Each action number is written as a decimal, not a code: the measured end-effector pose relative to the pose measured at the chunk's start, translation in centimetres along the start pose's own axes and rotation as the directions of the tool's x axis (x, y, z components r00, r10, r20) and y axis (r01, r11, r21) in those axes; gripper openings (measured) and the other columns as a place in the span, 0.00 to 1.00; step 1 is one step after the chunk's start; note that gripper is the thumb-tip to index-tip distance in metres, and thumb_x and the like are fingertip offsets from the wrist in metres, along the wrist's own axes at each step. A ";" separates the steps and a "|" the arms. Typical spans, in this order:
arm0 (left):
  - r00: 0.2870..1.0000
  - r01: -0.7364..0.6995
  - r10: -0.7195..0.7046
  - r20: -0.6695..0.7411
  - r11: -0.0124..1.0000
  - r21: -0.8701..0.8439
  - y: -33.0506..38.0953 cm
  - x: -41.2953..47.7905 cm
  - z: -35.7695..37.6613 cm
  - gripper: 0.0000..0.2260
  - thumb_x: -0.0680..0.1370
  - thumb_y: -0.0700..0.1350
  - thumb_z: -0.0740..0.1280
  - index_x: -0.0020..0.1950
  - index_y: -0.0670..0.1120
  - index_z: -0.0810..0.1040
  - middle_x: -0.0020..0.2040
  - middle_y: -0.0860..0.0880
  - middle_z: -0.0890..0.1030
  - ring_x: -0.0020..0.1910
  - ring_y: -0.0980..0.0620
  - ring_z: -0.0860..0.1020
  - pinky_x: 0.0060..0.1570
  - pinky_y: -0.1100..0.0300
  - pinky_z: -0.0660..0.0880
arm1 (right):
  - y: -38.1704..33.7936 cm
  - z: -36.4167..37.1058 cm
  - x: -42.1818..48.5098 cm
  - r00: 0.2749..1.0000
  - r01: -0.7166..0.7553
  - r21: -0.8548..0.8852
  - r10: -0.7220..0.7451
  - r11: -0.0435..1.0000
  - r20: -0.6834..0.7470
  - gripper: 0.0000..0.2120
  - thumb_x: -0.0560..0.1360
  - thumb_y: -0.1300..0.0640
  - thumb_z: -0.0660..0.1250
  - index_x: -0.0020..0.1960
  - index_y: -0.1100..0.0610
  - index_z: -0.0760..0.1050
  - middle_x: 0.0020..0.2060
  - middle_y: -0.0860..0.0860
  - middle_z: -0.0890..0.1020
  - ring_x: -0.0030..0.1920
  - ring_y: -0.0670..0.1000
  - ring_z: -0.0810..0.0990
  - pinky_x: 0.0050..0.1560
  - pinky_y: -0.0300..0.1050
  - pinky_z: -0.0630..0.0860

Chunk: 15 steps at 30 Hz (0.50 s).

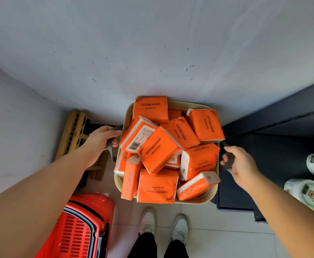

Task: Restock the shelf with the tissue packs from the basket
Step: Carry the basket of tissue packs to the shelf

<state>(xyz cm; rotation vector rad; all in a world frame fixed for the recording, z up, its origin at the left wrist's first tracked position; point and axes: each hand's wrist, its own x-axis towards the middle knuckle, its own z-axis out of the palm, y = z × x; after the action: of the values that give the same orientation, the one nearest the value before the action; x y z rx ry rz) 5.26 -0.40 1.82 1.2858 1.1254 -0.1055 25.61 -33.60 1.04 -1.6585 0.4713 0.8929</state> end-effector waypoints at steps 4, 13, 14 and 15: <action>1.000 0.009 -0.010 0.029 0.999 0.048 0.4 -1.6 1.0 0.14 0.75 0.47 0.71 0.54 0.39 0.74 0.37 0.47 0.76 0.40 0.50 0.75 0.50 0.52 0.72 | -0.1 0.3 -1.1 0.994 0.107 -0.179 -0.110 0.978 -0.005 0.04 0.78 0.57 0.63 0.49 0.57 0.73 0.29 0.51 0.73 0.35 0.52 0.75 0.47 0.52 0.71; 1.000 -0.021 0.022 -0.009 0.997 0.072 4.8 -7.7 0.7 0.34 0.59 0.63 0.76 0.56 0.43 0.73 0.44 0.45 0.81 0.51 0.43 0.81 0.57 0.46 0.77 | -4.8 0.6 -7.4 0.948 0.284 -0.331 -0.316 0.900 -0.047 0.17 0.76 0.46 0.68 0.55 0.58 0.73 0.39 0.51 0.78 0.40 0.51 0.79 0.37 0.43 0.71; 1.000 -0.027 0.028 -0.009 0.996 0.084 5.6 -8.6 0.6 0.36 0.58 0.64 0.76 0.56 0.44 0.73 0.45 0.46 0.82 0.50 0.44 0.82 0.55 0.47 0.77 | -5.4 0.6 -8.7 0.944 0.295 -0.332 -0.328 0.896 -0.047 0.18 0.75 0.45 0.69 0.55 0.58 0.72 0.40 0.52 0.79 0.41 0.50 0.79 0.37 0.42 0.71; 0.999 -0.040 0.041 -0.015 0.994 0.099 6.5 -9.8 0.7 0.34 0.58 0.63 0.76 0.56 0.45 0.73 0.46 0.46 0.83 0.50 0.45 0.82 0.53 0.50 0.77 | -6.0 0.5 -10.1 0.940 0.307 -0.328 -0.339 0.894 -0.046 0.18 0.74 0.45 0.69 0.55 0.57 0.72 0.42 0.52 0.80 0.41 0.50 0.80 0.36 0.41 0.71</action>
<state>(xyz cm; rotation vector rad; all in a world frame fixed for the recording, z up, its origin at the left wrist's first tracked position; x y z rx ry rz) 4.78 -3.56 13.15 1.3991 1.1197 -0.1214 23.34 -32.93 12.53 -2.0127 0.1108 0.6589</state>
